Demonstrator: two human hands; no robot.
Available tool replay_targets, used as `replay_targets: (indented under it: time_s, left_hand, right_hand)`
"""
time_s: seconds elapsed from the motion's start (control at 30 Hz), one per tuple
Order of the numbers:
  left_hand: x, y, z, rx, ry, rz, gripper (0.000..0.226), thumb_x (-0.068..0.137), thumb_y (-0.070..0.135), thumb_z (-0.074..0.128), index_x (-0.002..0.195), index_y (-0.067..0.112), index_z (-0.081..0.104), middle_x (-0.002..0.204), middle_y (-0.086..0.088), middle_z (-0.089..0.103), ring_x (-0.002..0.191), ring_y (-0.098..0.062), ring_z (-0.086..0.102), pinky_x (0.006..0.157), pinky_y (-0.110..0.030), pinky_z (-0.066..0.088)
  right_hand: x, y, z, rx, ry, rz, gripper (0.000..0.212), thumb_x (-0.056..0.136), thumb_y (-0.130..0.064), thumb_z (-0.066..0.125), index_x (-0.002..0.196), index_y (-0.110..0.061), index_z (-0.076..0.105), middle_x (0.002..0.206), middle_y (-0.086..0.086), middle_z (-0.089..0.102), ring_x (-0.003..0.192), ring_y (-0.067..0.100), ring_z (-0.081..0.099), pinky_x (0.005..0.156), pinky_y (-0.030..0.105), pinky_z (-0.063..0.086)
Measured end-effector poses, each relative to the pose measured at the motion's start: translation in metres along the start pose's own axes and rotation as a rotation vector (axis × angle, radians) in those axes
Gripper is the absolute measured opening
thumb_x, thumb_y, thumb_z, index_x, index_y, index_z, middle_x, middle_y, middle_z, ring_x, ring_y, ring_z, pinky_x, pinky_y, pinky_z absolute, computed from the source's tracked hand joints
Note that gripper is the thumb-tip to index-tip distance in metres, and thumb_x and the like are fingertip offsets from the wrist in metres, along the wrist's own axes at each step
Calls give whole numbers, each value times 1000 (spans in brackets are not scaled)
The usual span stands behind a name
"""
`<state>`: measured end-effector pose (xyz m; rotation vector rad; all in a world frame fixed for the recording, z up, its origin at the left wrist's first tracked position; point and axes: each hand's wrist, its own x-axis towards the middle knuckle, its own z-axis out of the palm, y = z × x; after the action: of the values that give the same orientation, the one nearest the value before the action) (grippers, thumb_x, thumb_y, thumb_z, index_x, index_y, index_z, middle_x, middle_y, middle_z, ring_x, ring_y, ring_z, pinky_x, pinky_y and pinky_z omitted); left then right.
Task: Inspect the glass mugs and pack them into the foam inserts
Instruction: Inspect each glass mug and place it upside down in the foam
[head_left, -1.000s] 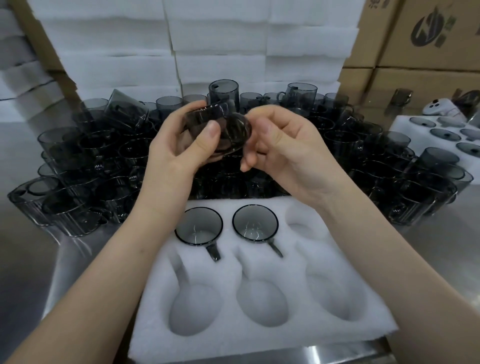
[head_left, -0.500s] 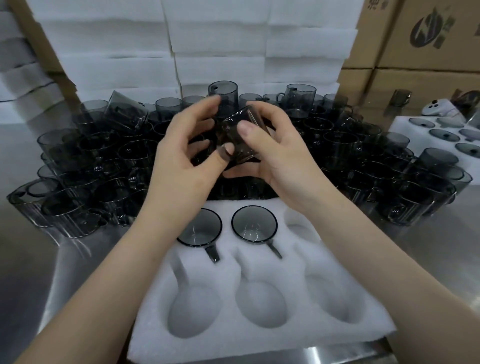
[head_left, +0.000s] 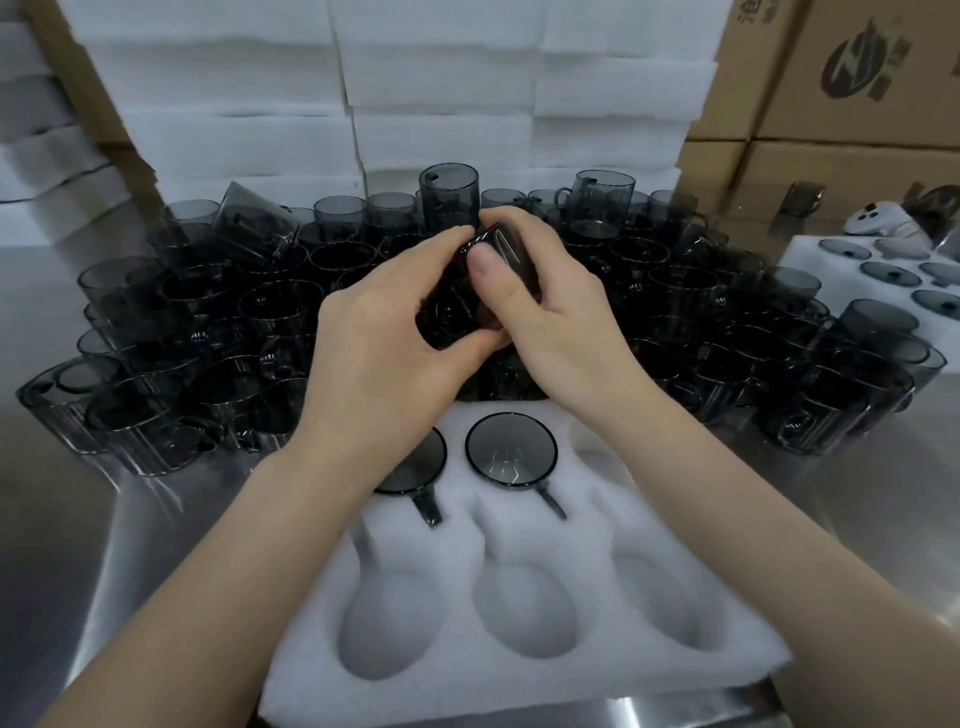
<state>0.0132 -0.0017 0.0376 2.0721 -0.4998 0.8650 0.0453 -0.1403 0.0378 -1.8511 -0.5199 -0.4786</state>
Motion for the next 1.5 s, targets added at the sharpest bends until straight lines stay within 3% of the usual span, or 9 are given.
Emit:
replay_targets:
  time_s: [0.13, 0.33, 0.5, 0.77, 0.97, 1.13, 1.23, 1.37, 1.5]
  left_hand:
    - [0, -1, -1, -38, -11, -25, 67, 71, 19, 86, 132, 16, 60, 125, 7, 65, 116, -3, 58, 104, -25, 44]
    - [-3, -4, -1, -180, -10, -9, 67, 71, 14, 83, 132, 11, 57, 127, 2, 62, 120, -6, 57, 102, -18, 43]
    - [-2, -6, -2, -301, -50, -14, 66, 70, -1, 79, 129, 14, 53, 122, 11, 60, 118, -8, 59, 99, -23, 47]
    - [0, 3, -2, -49, -76, -58, 72, 69, 34, 84, 134, 20, 57, 125, 9, 64, 115, -1, 57, 101, -14, 40]
    - [-2, 2, -2, -90, -78, 90, 71, 67, 13, 87, 132, 10, 57, 129, 6, 57, 123, -7, 53, 105, -13, 38]
    - [-3, -7, -1, -174, -106, 279, 63, 71, -2, 81, 126, 8, 54, 139, -5, 51, 140, -19, 40, 115, -28, 32]
    - [-3, -8, -2, -278, -157, 196, 72, 71, -9, 76, 128, 21, 44, 147, 2, 44, 146, -15, 28, 116, -26, 30]
    - [-2, -7, 0, -127, -177, 183, 86, 73, 7, 79, 147, 14, 34, 156, -1, 35, 148, -14, 24, 120, -34, 24]
    - [-1, -5, 3, -28, -179, 72, 103, 69, 28, 86, 151, 10, 28, 154, -4, 38, 139, -6, 34, 111, -9, 24]
  right_hand:
    - [2, -1, -3, 294, -3, 93, 31, 103, -31, 41, 121, -17, 62, 103, -5, 68, 100, 10, 67, 80, 35, 56]
    - [5, -2, -7, 679, -51, 258, 36, 105, -33, 37, 121, -15, 65, 106, 3, 72, 100, 17, 69, 76, 35, 56]
    - [8, 1, -6, 986, -349, 468, 55, 95, -54, 45, 126, -10, 58, 126, 15, 61, 114, 29, 59, 100, 45, 42]
    - [2, 2, -1, 582, -172, 387, 43, 99, -47, 47, 107, -11, 70, 101, 14, 74, 90, 29, 73, 67, 34, 58]
    - [9, 2, -4, 866, -139, 531, 36, 102, -37, 45, 103, -9, 68, 95, 14, 73, 87, 30, 72, 66, 38, 60]
    - [10, 4, -10, 1129, -464, 612, 52, 99, -51, 37, 128, -12, 55, 120, 17, 60, 111, 32, 58, 100, 45, 48]
    - [8, 2, -13, 1196, -684, 628, 65, 86, -62, 45, 128, -14, 54, 123, 14, 61, 114, 33, 58, 96, 45, 49]
    - [7, 1, -12, 1101, -507, 573, 51, 83, -49, 58, 122, -18, 61, 108, 10, 69, 93, 29, 69, 75, 40, 59]
    - [4, 2, -4, 1024, -254, 465, 20, 83, -15, 67, 100, -11, 59, 90, 8, 69, 82, 23, 70, 66, 40, 59]
